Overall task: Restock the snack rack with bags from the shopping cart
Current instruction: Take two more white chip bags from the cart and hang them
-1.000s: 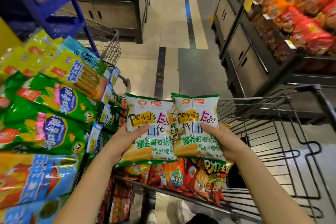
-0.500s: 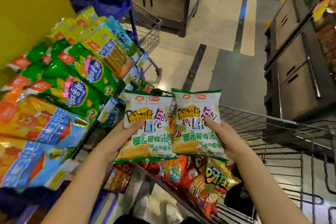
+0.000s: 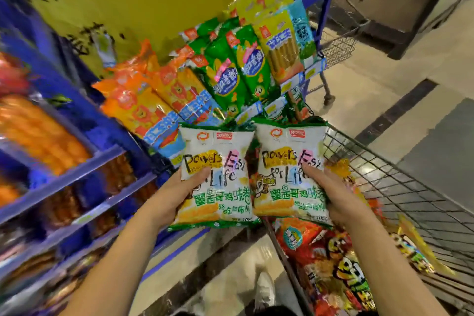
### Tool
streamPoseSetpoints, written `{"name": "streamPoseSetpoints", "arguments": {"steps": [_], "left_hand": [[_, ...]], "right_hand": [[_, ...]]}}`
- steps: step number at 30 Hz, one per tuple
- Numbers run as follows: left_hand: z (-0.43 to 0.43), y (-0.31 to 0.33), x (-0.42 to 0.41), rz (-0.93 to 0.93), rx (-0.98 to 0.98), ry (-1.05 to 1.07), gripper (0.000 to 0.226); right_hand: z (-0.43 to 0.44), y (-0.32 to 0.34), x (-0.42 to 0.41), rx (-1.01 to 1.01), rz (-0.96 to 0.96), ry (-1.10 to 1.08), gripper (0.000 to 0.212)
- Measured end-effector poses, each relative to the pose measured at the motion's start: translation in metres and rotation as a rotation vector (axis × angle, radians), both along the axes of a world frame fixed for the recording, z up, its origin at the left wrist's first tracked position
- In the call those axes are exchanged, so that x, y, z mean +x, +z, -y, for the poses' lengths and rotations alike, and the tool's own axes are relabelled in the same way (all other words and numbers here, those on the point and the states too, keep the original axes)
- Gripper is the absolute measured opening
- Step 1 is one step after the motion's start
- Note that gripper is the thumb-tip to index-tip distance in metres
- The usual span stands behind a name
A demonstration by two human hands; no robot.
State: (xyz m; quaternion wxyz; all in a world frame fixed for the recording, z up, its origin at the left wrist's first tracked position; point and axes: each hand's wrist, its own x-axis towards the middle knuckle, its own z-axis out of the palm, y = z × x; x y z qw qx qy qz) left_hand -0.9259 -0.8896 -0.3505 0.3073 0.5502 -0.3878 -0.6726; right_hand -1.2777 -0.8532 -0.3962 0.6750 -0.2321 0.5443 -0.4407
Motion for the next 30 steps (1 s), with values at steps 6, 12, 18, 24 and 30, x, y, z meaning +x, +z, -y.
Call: {"name": "streamPoseSetpoints", "arguments": {"steps": [6,12,18,24,30], "left_hand": [[-0.07,0.012,0.073,-0.097,-0.042,0.178,0.104],[-0.171,0.013,0.157,-0.083,-0.04,0.43,0.082],[-0.311,-0.001,0.26,-0.079,-0.065,0.677,0.09],[-0.447,0.031,0.305,-0.089,-0.145,0.912,0.045],[-0.581,0.039,0.348,-0.084,-0.176,1.22,0.05]], "right_hand": [[0.007,0.034,0.076,-0.04,0.009,0.229,0.065],[-0.003,0.028,0.16,-0.061,-0.089,0.525,0.088],[-0.075,0.058,0.283,-0.171,-0.163,0.771,0.027],[-0.156,0.076,0.41,-0.332,-0.094,1.077,0.053],[-0.242,0.083,0.53,-0.314,0.032,1.294,0.08]]}}
